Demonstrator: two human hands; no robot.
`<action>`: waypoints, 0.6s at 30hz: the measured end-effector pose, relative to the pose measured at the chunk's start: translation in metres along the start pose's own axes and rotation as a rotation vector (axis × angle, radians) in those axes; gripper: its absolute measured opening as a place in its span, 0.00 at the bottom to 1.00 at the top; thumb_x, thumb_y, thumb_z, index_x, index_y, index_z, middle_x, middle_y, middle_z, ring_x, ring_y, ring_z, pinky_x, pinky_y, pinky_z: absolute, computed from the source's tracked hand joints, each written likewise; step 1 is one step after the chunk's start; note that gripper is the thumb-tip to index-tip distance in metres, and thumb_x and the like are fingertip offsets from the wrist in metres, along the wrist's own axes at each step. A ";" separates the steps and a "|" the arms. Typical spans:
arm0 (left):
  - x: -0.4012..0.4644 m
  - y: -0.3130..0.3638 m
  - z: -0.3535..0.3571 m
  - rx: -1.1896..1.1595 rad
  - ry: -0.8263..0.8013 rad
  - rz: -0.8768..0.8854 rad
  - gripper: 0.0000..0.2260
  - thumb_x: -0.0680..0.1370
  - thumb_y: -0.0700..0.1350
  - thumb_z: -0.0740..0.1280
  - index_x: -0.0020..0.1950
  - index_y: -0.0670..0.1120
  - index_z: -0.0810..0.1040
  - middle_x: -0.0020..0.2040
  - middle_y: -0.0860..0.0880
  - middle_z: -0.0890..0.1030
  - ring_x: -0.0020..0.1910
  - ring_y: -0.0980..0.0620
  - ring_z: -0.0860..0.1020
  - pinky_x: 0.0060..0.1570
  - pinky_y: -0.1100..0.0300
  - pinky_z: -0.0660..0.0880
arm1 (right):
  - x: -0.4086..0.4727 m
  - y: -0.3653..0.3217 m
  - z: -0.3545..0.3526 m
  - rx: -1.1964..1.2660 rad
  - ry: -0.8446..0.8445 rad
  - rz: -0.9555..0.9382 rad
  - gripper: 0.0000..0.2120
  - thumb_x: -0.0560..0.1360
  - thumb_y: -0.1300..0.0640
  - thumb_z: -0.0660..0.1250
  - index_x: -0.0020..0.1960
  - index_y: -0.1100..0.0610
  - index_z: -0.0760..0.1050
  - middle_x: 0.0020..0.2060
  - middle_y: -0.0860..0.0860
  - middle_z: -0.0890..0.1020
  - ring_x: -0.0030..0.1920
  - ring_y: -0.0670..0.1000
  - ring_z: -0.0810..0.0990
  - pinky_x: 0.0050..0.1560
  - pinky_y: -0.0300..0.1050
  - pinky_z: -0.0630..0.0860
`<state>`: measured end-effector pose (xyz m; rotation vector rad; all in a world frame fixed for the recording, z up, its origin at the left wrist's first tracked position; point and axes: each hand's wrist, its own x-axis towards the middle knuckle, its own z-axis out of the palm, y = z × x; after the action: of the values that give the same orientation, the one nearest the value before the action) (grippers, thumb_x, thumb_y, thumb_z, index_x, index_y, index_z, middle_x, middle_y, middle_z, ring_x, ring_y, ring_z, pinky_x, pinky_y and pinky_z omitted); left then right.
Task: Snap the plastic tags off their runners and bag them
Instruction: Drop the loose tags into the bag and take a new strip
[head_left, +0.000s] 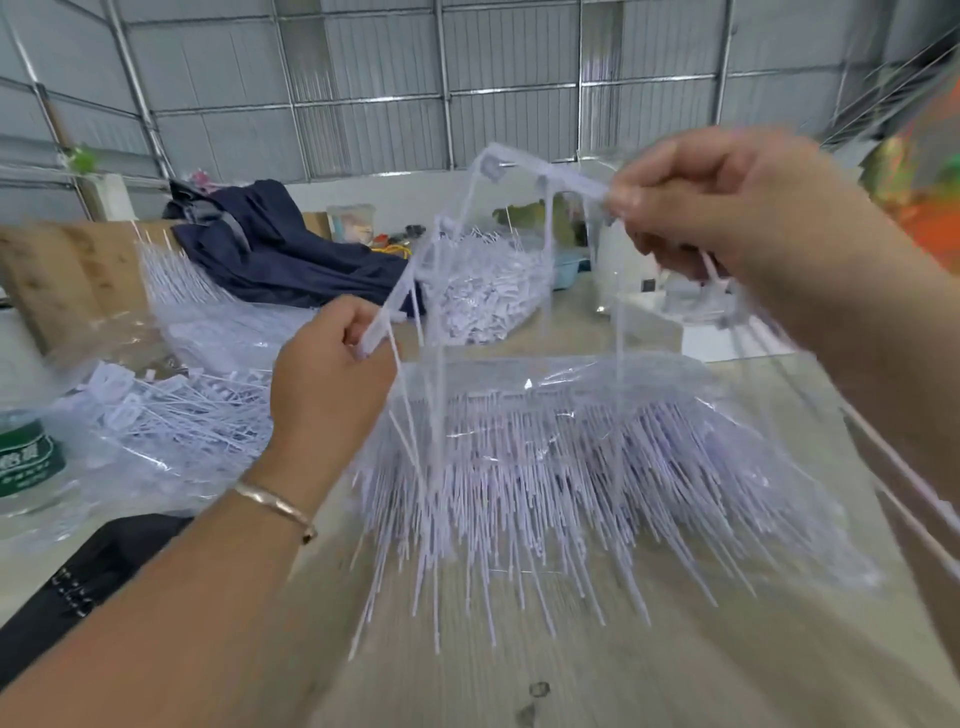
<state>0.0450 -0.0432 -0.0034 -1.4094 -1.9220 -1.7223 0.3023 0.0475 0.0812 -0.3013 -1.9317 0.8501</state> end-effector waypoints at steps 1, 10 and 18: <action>0.006 -0.010 0.001 0.143 -0.007 -0.013 0.08 0.75 0.51 0.67 0.38 0.50 0.76 0.33 0.53 0.74 0.34 0.50 0.73 0.36 0.54 0.73 | 0.008 -0.001 -0.001 -0.111 0.007 -0.009 0.08 0.68 0.49 0.75 0.42 0.53 0.83 0.30 0.50 0.80 0.26 0.41 0.72 0.25 0.31 0.67; 0.002 -0.075 0.026 -0.181 -0.165 -0.498 0.07 0.72 0.32 0.70 0.38 0.43 0.82 0.29 0.49 0.80 0.25 0.58 0.76 0.26 0.67 0.74 | -0.007 0.146 0.028 -0.693 -0.316 0.492 0.13 0.71 0.44 0.73 0.51 0.50 0.83 0.48 0.45 0.81 0.54 0.49 0.77 0.64 0.47 0.69; -0.013 -0.079 0.014 -0.407 -0.316 -0.559 0.13 0.72 0.36 0.62 0.39 0.44 0.86 0.33 0.41 0.80 0.25 0.51 0.73 0.24 0.63 0.65 | 0.005 0.154 0.006 -0.989 -0.119 0.454 0.21 0.56 0.25 0.70 0.35 0.42 0.77 0.37 0.39 0.79 0.49 0.49 0.70 0.51 0.50 0.52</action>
<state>-0.0005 -0.0273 -0.0691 -1.4261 -2.4094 -2.3720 0.2731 0.1595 -0.0208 -1.3300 -2.3105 0.1002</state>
